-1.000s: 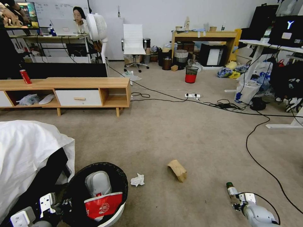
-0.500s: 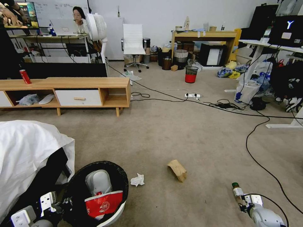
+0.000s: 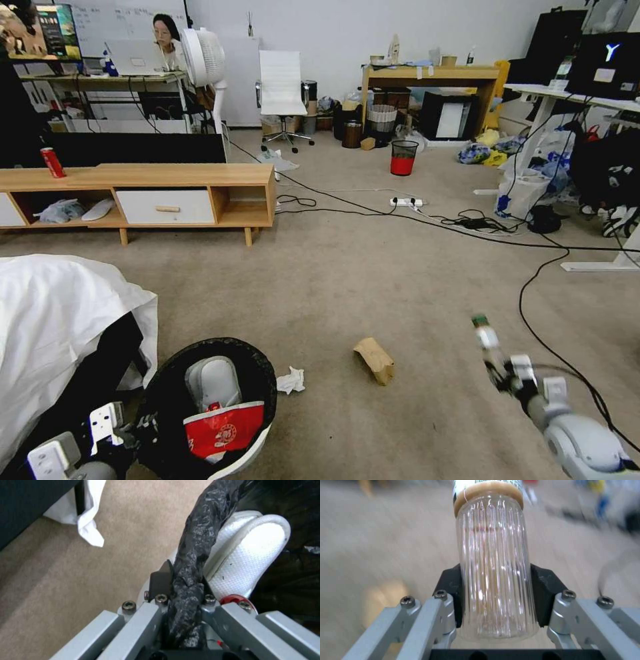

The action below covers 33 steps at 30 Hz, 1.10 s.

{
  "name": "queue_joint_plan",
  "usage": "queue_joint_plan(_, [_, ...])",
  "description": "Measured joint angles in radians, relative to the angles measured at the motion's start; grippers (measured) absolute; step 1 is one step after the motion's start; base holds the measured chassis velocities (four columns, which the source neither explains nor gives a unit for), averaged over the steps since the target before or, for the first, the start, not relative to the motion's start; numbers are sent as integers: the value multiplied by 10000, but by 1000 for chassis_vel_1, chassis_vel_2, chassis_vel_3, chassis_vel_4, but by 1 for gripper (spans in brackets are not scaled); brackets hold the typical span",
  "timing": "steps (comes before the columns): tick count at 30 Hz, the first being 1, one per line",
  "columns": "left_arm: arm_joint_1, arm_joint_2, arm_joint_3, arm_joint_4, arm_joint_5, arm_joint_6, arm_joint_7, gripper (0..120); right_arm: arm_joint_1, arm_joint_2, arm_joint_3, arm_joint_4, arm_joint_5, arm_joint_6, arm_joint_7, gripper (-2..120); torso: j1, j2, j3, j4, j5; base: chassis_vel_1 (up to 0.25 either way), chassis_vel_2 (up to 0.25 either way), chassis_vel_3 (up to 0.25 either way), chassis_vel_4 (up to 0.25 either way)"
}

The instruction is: Pick up the trash bin and place the garbage on the floor into it.

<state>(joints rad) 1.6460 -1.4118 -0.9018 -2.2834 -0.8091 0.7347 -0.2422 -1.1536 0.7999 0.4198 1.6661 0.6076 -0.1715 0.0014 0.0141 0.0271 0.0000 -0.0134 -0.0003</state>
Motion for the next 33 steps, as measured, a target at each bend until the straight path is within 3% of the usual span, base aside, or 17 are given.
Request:
queue_joint_plan(2, [-116, 101, 19, -101, -343, 2, -206, 2, 496, -516, -433, 1217, 801, 171, 162, 38, 0, 0, 0, -3, 3, 0, 0, 0, 0])
queue_joint_plan(6, [-208, 258, 46, -155, -628, 5, -375, 2, 1105, -985, -983, 2191, 1709, 191, 265, 38, 0, 0, 0, -6, 1, 0, 0, 0, 0])
queue_joint_plan(8, [-270, 461, 118, -190, -839, 9, -493, 2, 2027, -1461, -1893, 3307, 2816, 155, 470, 38, 0, 0, 0, -1, 2, 0, 0, 0, 0])
queue_joint_plan(13, [-450, 730, 306, -173, -980, 11, -545, 2, 3503, -2196, -3300, 4912, 4200, -164, 839, 38, 1, 0, 0, -8, 1, 0, 0, 0, 0])
queue_joint_plan(17, [-495, 804, 413, -146, -1005, 11, -546, 2, 4760, -2317, -4639, 5469, 4675, -306, 1151, 38, 0, 0, 0, -9, -2, 0, 0, 0, 0])
queue_joint_plan(20, [-527, 807, 474, -193, -1004, 12, -542, 2, 6208, -1964, -6455, 5731, 5211, -536, 1562, 38, 0, 0, 0, -5, 2, 0, 0, 0, 0])
queue_joint_plan(21, [-527, 807, 474, -193, -1004, 12, -542, 2, 6208, -1964, -6455, 5731, 5211, -536, 1562, 38, 0, 0, 0, -5, 2, 0, 0, 0, 0])
queue_joint_plan(23, [-530, 797, 484, -245, -1002, 12, -529, 2, 7403, -1367, -7775, 5786, 5584, -775, 1902, 38, 1, 0, 0, -9, 7, 0, 0, 0, 0])
queue_joint_plan(25, [-525, 789, 484, -263, -1001, 12, -525, 2, 7753, -1167, -8098, 5793, 5686, -846, 2009, 38, 1, 0, 1, -6, 5, 0, 0, 0, 0])
queue_joint_plan(27, [-515, 784, 451, -305, -997, 12, -519, 2, 9092, -336, -9236, 5800, 6326, -1317, 2567, 38, 0, 0, 0, -2, -3, 0, 0, 0, 0])
queue_joint_plan(28, [-515, 784, 451, -305, -997, 12, -519, 2, 9092, -336, -9236, 5800, 6326, -1317, 2567, 38, 0, 0, 0, -2, -3, 0, 0, 0, 0])
queue_joint_plan(30, [-513, 810, 398, -339, -1001, 12, -511, 2, 10084, 547, -10174, 5658, 6891, -1969, 3123, 38, 0, 0, 0, -1, -3, 0, 0, 0, 0])
queue_joint_plan(33, [-516, 866, 368, -348, -1022, 12, -505, 2, 10656, 1100, -10791, 5436, 7369, -2608, 3664, 38, 0, -1, 1, -6, 3, 0, 0, 0, 0])
